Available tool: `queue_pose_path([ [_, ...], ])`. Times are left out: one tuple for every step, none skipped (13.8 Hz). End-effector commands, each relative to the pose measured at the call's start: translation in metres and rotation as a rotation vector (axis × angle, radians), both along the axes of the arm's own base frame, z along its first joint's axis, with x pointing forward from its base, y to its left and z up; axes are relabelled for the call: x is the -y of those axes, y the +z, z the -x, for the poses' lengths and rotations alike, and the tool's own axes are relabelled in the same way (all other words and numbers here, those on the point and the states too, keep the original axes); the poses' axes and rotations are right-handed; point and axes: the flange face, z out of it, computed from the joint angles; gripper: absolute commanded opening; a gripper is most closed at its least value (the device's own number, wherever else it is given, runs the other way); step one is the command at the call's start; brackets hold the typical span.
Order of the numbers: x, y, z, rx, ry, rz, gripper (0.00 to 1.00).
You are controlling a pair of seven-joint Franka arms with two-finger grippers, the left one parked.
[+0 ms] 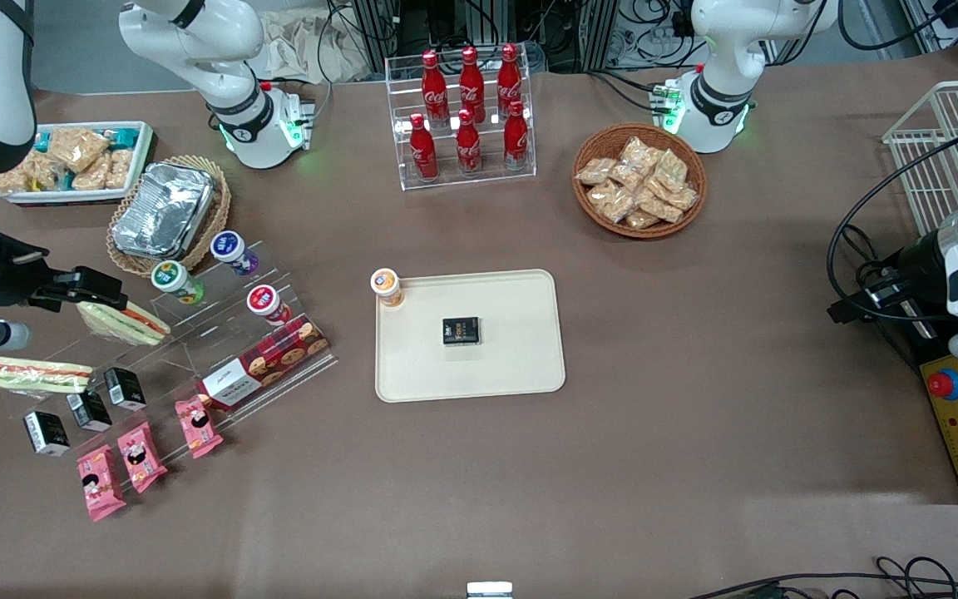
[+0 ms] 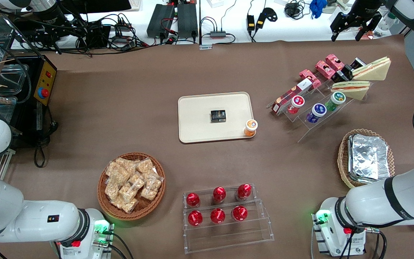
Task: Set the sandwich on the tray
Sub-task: 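Move the right gripper over the acrylic stand toward the wrapped sandwiches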
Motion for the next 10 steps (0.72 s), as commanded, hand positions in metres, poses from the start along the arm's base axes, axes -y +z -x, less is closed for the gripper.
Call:
queue_pose_path([
  [0.0035,0.0059,-0.0037,0.018,0.007,0.014,1.00],
  [0.0036,0.0058,-0.0035,0.017,0.007,0.016,1.00],
  [0.0038,0.0058,-0.0035,0.016,0.006,0.017,1.00],
  [0.0038,0.0058,-0.0035,0.016,0.008,0.017,1.00],
  [0.0044,0.0058,-0.0035,0.017,0.009,0.014,1.00],
  [0.0045,0.0059,-0.0031,0.017,0.007,0.016,1.00],
  [0.0054,0.0063,-0.0021,0.016,0.005,0.018,1.00],
  [0.0050,0.0048,-0.0026,0.015,0.008,0.029,1.00],
  [0.0070,0.0036,-0.0028,0.015,0.011,0.048,1.00],
  [0.0065,0.0048,-0.0028,0.019,0.013,0.053,1.00],
])
